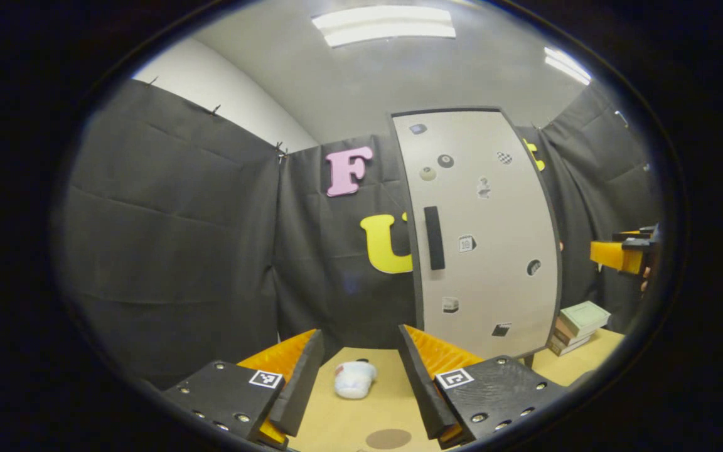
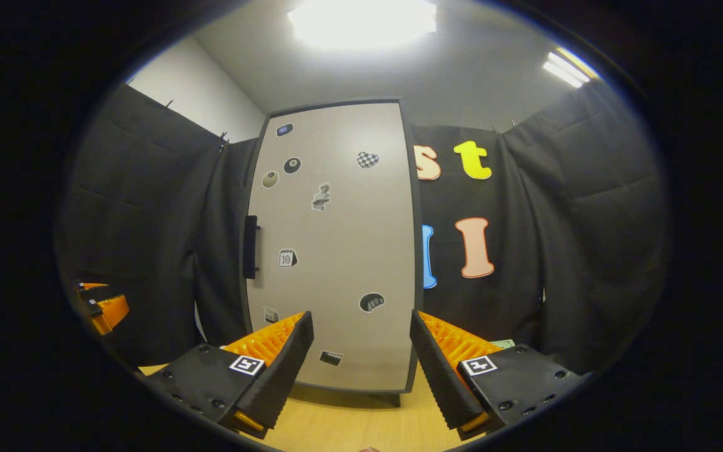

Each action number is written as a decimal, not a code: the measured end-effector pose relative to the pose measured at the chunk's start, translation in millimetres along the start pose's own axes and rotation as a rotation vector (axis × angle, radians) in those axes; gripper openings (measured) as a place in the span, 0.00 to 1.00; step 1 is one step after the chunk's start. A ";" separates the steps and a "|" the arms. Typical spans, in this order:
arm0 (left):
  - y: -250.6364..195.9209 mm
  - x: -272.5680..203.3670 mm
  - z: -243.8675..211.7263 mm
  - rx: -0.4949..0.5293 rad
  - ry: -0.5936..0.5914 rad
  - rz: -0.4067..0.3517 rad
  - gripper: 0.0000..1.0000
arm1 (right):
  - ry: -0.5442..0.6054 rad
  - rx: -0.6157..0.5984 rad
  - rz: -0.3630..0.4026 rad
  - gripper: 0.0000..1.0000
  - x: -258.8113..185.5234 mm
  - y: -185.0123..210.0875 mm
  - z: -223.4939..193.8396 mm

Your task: Open the cabinet door with the right hand, grasp the bottle in the cabinet with the left hand and place it on the coaster, then close the cabinet door with the right hand.

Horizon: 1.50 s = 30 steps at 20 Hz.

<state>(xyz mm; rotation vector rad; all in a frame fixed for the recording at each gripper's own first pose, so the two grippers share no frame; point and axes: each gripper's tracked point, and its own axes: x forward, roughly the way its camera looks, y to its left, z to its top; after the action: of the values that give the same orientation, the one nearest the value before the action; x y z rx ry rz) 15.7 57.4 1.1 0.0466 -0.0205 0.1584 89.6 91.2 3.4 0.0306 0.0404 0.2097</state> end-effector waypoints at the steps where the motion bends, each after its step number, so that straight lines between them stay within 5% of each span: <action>1: 8.7 1.8 -1.2 0.001 0.001 0.012 0.73 | -0.004 0.002 0.012 0.98 6.0 8.2 4.6; 16: 137.5 5.4 -33.1 0.012 0.030 0.193 0.73 | -0.028 -0.011 0.143 0.98 106.1 145.0 56.5; 30: 211.2 26.0 -65.5 0.004 0.071 0.257 0.74 | 0.016 -0.001 0.104 0.98 187.6 208.2 52.4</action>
<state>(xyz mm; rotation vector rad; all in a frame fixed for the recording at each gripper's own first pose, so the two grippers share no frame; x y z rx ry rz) 9.0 272.9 -54.3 0.0417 0.0444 0.4171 232.0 332.5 55.9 0.0299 0.0542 0.3137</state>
